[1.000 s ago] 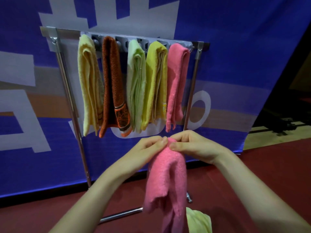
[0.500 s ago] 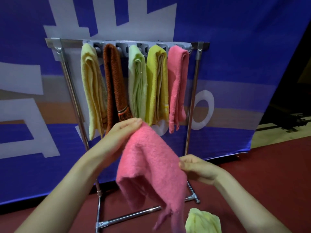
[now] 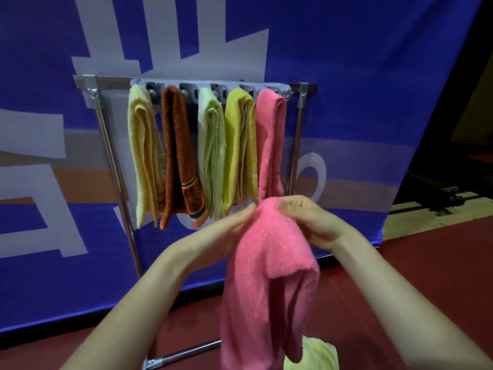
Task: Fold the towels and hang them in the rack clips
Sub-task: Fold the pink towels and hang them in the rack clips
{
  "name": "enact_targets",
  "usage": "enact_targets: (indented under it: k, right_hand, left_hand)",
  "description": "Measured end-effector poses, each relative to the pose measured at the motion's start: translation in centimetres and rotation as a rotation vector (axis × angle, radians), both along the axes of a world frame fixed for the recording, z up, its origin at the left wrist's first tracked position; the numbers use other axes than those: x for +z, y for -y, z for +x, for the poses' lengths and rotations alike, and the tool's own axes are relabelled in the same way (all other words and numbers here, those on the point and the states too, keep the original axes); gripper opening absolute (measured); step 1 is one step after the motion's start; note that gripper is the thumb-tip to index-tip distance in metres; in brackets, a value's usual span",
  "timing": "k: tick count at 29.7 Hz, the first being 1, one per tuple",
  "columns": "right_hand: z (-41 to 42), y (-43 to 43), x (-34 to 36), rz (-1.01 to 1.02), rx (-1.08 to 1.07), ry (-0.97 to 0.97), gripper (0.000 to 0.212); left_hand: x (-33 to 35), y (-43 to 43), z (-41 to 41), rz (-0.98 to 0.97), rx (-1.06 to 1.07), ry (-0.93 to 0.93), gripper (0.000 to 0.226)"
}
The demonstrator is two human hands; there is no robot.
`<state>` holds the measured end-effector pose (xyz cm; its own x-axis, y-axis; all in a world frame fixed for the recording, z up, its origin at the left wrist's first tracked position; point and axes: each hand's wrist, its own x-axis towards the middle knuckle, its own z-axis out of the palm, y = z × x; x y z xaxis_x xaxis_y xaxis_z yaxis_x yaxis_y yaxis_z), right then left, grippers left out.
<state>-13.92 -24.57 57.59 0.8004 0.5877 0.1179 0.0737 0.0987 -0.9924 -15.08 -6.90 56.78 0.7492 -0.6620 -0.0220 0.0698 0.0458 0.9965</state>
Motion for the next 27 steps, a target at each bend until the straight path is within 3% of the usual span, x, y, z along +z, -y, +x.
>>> enact_targets:
  k: [4,8,11,14,19,24,27]
  right_hand:
    - [-0.6,1.1,0.2,-0.029,-0.049,-0.002,0.059]
    - [-2.0,2.1,1.0,0.012,-0.076,-0.01,0.047]
    - [-2.6,3.4,1.4,-0.008,-0.104,0.013,0.031]
    - [-2.8,4.2,1.2,-0.018,-0.116,0.017,0.049]
    - [-2.7,5.9,0.6,-0.049,-0.183,-0.007,0.06]
    - [-2.0,7.6,0.9,0.007,-0.218,-0.11,0.032]
    - [-0.5,8.7,-0.8,0.055,-0.279,-0.114,0.046]
  left_hand:
    - [1.5,0.6,-1.1,0.029,-0.028,0.004,0.032]
    - [2.2,1.6,-1.6,0.107,-0.11,-0.028,0.047]
    - [2.9,2.7,-1.6,0.11,-0.105,-0.047,0.037]
    - [3.4,3.4,-1.6,0.114,-0.082,-0.063,0.033]
    - [3.3,5.2,-0.7,0.053,-0.055,-0.097,0.042]
    - [4.0,8.8,0.9,-0.126,-0.051,-0.123,0.046]
    - [3.6,10.4,3.0,-0.202,-0.043,-0.134,0.049]
